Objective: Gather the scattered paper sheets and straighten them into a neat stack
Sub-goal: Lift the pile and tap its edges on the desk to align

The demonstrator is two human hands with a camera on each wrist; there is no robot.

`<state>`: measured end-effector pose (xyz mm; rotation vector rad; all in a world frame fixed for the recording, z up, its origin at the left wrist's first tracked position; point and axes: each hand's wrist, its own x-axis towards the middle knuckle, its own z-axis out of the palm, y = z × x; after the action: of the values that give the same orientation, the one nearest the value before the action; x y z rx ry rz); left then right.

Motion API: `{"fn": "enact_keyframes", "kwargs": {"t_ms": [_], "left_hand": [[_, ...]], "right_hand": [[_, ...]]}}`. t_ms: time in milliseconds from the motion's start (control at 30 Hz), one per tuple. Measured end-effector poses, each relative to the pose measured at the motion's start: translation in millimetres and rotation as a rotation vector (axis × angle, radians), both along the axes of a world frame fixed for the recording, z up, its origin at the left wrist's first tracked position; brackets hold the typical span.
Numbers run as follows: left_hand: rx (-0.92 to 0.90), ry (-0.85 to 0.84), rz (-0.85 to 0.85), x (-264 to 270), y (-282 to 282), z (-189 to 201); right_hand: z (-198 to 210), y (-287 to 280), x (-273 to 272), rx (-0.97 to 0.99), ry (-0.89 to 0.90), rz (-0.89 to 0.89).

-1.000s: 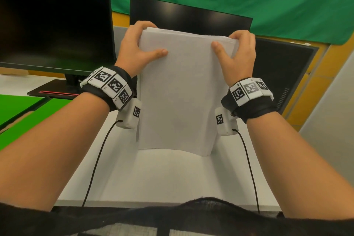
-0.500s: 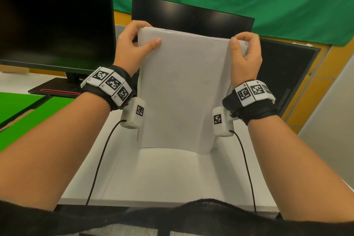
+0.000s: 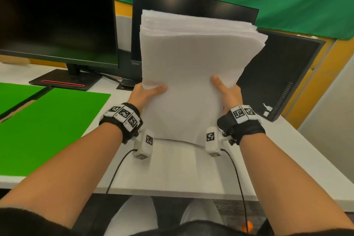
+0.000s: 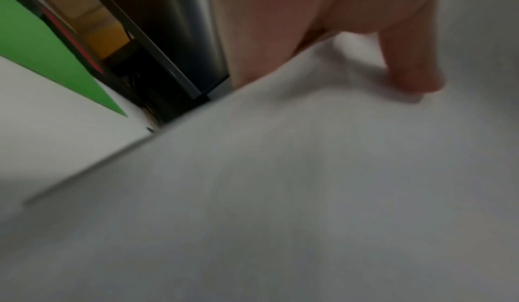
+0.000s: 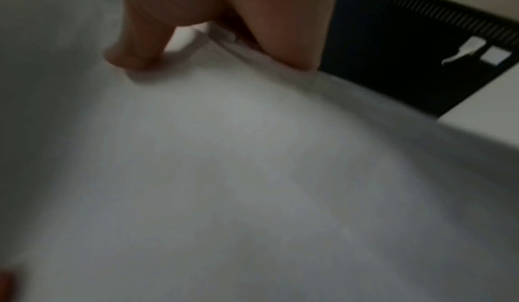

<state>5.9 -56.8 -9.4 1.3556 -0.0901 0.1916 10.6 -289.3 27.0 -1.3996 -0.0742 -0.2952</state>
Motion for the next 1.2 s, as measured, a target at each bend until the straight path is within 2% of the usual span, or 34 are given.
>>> {"fn": "enact_keyframes", "kwargs": {"t_ms": [100, 233, 300, 433, 533, 667, 733, 867, 1000, 1200], "left_hand": [[-0.009, -0.044, 0.04, 0.2, 7.0, 0.2], [0.095, 0.012, 0.036, -3.7, 24.4, -16.1], [0.137, 0.008, -0.01, -5.7, 27.3, -10.3], [0.111, -0.054, -0.029, -2.4, 30.1, 17.5], [0.123, -0.078, -0.031, 1.9, 33.0, 23.4], [0.008, -0.084, -0.045, 4.3, 34.0, 12.6], [-0.001, -0.073, -0.069, 4.1, 33.3, 11.7], [0.144, -0.031, -0.133, 0.2, 30.3, 18.6], [0.17, -0.049, -0.021, -1.7, 26.3, 20.6], [0.115, -0.086, -0.07, -6.0, 22.1, 36.7]], "right_hand": [[-0.5, -4.6, 0.8, 0.066, -0.061, 0.032], [-25.0, -16.6, 4.7, -0.25, 0.042, 0.075], [-24.2, -16.1, 6.5, -0.304, 0.028, 0.057], [1.5, -13.0, 8.9, -0.238, -0.097, 0.12], [16.2, -16.7, 10.5, -0.159, -0.139, 0.183], [2.6, -18.2, 6.1, -0.124, -0.03, 0.261], [-8.1, -15.6, 4.0, -0.171, 0.063, 0.255], [-20.6, -11.6, 9.4, -0.165, 0.056, 0.181], [-21.7, -10.4, 4.5, -0.209, 0.044, 0.164], [7.1, -9.3, -0.2, -0.133, -0.117, 0.149]]}}
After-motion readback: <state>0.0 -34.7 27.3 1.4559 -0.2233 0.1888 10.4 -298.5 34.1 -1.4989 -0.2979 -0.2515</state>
